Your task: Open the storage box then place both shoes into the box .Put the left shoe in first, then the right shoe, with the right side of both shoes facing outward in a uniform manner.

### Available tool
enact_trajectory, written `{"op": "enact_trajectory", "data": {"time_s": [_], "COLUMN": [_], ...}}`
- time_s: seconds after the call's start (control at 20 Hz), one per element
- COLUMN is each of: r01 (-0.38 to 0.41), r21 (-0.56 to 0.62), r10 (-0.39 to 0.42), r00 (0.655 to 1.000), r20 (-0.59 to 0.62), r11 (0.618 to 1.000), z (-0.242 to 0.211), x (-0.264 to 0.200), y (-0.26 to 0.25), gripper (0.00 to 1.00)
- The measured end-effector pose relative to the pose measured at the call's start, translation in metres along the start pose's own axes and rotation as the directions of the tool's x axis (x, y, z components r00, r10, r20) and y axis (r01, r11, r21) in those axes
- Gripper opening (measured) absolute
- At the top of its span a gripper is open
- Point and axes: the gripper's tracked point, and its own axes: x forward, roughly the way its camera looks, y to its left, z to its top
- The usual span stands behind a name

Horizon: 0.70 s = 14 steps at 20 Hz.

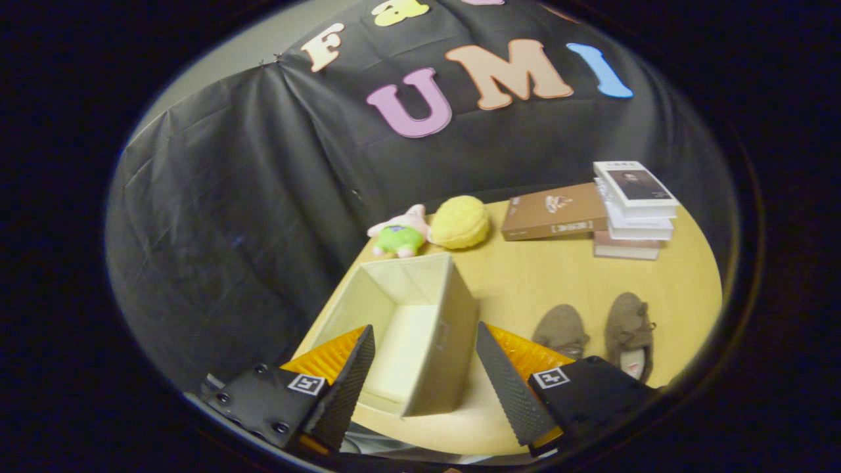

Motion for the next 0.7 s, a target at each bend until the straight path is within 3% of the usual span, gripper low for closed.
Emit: {"op": "enact_trajectory", "data": {"time_s": [0.35,0.6,0.7], "r01": [0.261,0.301,0.304], "r21": [0.035,0.011,0.028], "r10": [-0.256,-0.291,-0.286], "r00": [0.961,0.929,0.919], "r20": [-0.106,-0.228,-0.272], "r11": [0.965,0.953,0.952], "z": [-0.039,-0.092,-0.108], "x": [0.003,0.022,0.033], "y": [-0.116,-0.149,-0.157], "gripper": [0.98,0.99,0.91]}}
